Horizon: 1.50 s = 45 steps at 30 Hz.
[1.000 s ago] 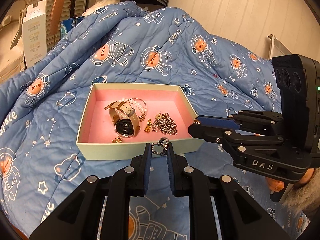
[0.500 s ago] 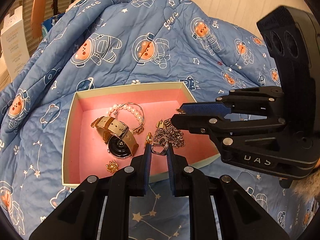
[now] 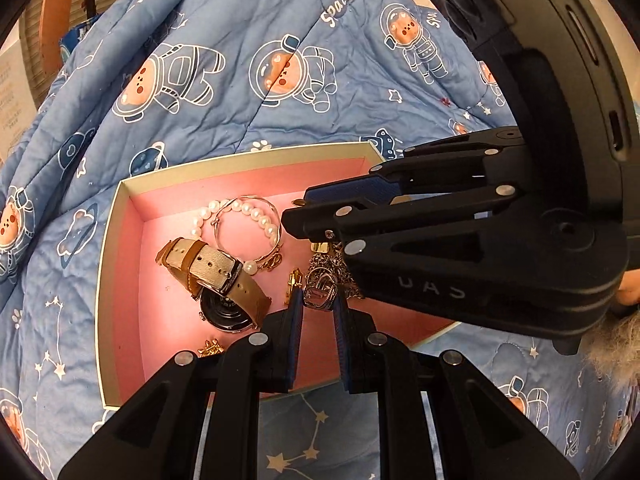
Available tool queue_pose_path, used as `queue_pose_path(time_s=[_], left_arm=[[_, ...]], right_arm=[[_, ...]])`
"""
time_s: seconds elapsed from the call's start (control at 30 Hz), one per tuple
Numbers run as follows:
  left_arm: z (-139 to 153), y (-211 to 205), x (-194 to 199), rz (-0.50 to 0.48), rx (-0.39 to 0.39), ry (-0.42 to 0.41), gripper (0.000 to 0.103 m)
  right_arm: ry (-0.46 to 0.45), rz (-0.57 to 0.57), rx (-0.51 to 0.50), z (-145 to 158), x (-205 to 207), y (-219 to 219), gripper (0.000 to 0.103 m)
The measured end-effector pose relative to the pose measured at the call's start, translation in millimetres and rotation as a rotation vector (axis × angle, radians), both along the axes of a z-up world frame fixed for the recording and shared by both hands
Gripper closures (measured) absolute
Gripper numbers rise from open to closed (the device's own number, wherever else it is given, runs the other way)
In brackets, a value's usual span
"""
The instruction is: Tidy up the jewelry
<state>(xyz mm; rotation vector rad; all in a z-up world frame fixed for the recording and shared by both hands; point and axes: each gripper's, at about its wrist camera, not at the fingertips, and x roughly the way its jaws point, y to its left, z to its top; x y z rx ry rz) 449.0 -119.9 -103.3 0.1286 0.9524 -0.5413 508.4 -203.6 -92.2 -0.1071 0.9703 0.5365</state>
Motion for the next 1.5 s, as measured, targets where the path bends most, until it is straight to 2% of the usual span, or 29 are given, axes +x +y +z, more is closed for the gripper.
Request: queue_pose_path(time_s=[0.37, 0.43, 0.53, 0.7, 0.8, 0.87, 0.93, 0.97, 1.03, 1.07, 1.1, 1.13, 1.27, 1.5], left_arm=[[-4.3, 1.2, 3.3, 0.007, -0.002, 0.004, 0.086], [-3.4, 2.2, 2.0, 0.008, -0.002, -0.003, 0.077], [-2.8, 1.1, -3.0, 0.006, 0.006, -0.018, 0.069], [-0.6, -0.7, -9.4, 0.012, 0.016, -0.044, 0.058], [3.0, -1.4, -17.4, 0.011, 0.032, -0.074, 0.051], [7.6, 0.2, -25.2, 0.017, 0.057, -0.112, 0.043], [12.5, 5.1, -34.5, 0.034, 0.070, -0.148, 0.030], [15.3, 8.9, -40.6, 0.045, 0.071, -0.163, 0.027], [20.3, 18.0, -53.4, 0.072, 0.059, -0.189, 0.016], [22.7, 23.3, -60.5, 0.093, 0.051, -0.206, 0.014], [24.4, 28.2, -67.5, 0.114, 0.041, -0.219, 0.010], [25.3, 31.9, -72.3, 0.130, 0.029, -0.227, 0.008], [26.0, 43.9, -96.2, 0.187, 0.001, -0.243, 0.007], [18.3, 57.5, -144.9, 0.253, 0.031, -0.273, 0.007]], right_arm=[[0.022, 0.024, -0.024, -13.6, 7.6, 6.4, 0.084], [0.018, 0.024, -0.027, -13.7, 7.2, 6.8, 0.083], [0.015, 0.035, -0.025, -14.0, 5.9, 8.4, 0.080], [-0.012, 0.029, -0.013, -9.1, 2.1, 11.8, 0.053], [-0.042, 0.020, -0.019, -4.7, -1.2, 11.1, 0.047], [-0.068, 0.013, -0.031, -1.1, -4.6, 9.8, 0.044], [-0.106, -0.003, -0.031, 4.4, -10.6, 6.6, 0.029], [-0.130, -0.020, -0.027, 8.0, -15.0, 4.3, 0.025], [-0.182, -0.046, -0.012, 15.2, -26.6, -0.4, 0.022], [-0.204, -0.060, -0.013, 17.8, -33.0, -1.7, 0.020], [-0.223, -0.079, -0.017, 19.9, -39.3, -2.7, 0.011], [-0.244, -0.097, -0.016, 21.9, -46.2, -4.6, 0.009], [-0.313, -0.150, -0.008, 29.3, -77.4, -10.5, 0.007], [-0.357, -0.215, 0.025, 31.6, -148.2, -14.7, 0.006]])
